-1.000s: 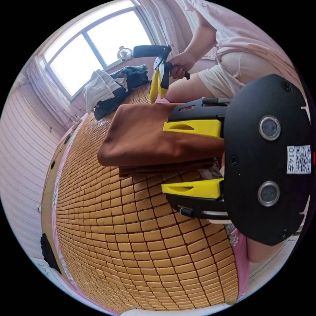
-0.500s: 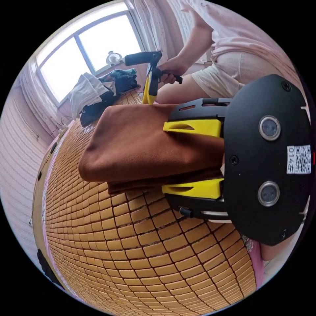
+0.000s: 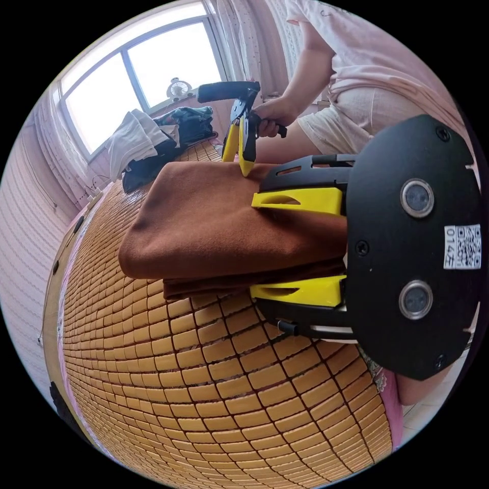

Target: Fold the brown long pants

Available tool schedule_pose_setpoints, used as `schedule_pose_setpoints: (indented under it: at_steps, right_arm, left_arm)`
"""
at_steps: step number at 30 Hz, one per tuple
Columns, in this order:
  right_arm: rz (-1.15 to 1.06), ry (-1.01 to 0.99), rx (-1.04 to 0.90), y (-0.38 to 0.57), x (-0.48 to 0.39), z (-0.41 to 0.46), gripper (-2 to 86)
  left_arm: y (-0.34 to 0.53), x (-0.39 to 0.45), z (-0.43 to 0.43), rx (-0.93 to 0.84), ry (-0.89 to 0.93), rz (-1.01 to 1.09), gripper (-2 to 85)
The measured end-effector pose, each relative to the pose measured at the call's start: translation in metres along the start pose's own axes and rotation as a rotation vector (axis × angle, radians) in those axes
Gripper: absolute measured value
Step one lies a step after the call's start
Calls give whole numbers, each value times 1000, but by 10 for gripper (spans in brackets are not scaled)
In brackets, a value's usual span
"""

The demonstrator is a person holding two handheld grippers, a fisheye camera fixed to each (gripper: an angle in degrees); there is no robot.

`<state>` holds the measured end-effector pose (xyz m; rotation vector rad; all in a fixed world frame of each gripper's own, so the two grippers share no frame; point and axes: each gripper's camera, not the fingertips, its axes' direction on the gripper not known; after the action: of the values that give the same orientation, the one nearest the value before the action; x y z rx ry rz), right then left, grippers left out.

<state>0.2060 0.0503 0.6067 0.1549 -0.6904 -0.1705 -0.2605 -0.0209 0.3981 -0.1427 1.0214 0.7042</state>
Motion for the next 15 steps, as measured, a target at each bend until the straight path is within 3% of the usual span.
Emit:
schedule_pose_setpoints:
  at_steps: [9,15]
  right_arm:
    - [67,-66,-125,-21,-16,35,171]
    - [-371,123,-106,-34,-120,16,84]
  left_arm:
    - [34,-4,-11,63,-13,-5,181]
    - [80,-6,-20,192,9,-60,126]
